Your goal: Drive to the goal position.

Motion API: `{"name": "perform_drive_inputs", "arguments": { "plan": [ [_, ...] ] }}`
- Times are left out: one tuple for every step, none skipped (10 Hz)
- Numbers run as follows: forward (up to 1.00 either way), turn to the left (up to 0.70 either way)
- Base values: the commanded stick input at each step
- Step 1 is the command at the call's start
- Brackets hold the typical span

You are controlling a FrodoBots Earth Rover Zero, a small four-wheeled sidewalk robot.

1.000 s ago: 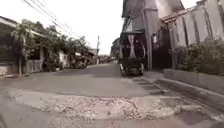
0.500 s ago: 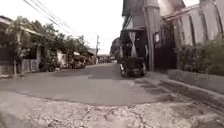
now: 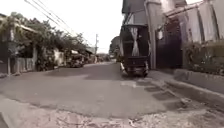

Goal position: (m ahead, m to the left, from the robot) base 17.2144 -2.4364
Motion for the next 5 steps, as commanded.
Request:
{"name": "perform_drive_inputs", "arguments": {
  "plan": [
    [0.70,0.00],
    [0.70,0.00],
    [0.70,0.00],
    [0.70,0.00],
    [0.70,0.00]
  ]
}}
